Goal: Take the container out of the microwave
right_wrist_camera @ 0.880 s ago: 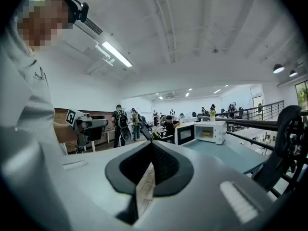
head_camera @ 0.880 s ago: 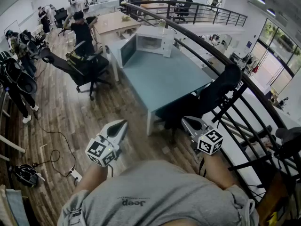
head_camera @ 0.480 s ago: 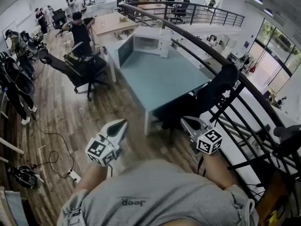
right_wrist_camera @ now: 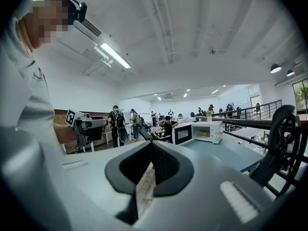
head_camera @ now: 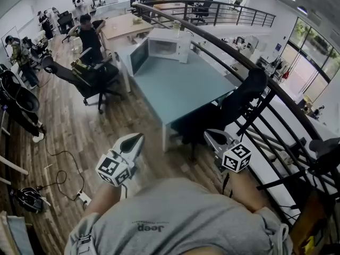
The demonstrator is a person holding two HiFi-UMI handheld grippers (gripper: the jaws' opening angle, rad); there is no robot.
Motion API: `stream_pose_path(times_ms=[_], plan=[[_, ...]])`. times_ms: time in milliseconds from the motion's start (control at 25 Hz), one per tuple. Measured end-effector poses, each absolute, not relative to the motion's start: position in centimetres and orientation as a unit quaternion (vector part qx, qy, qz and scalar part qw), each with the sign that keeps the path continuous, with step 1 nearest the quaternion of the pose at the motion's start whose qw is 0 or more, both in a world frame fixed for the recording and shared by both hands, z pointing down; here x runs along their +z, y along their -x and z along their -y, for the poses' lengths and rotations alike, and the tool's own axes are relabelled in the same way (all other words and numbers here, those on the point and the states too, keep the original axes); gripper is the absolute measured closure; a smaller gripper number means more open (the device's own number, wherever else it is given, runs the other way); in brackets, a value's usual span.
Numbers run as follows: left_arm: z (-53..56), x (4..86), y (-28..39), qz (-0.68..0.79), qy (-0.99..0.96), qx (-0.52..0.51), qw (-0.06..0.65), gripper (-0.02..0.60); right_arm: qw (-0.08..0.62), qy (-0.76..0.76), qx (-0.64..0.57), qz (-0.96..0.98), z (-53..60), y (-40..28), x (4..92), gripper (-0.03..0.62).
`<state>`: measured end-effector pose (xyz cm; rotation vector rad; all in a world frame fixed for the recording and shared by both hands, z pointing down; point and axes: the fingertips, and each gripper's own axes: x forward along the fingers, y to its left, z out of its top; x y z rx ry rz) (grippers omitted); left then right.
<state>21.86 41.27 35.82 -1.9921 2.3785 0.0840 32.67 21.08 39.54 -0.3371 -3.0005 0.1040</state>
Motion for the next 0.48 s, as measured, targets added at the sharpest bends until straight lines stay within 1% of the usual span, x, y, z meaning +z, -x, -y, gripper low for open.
stream_pose_path(times_ms=[480], plan=[[-36.9,34.3,-26.3,-0.773,0.633,0.015,0.030,0.558,0.052,0.139,0.026,0.989,-17.3,-36.7,38.7,0.588]])
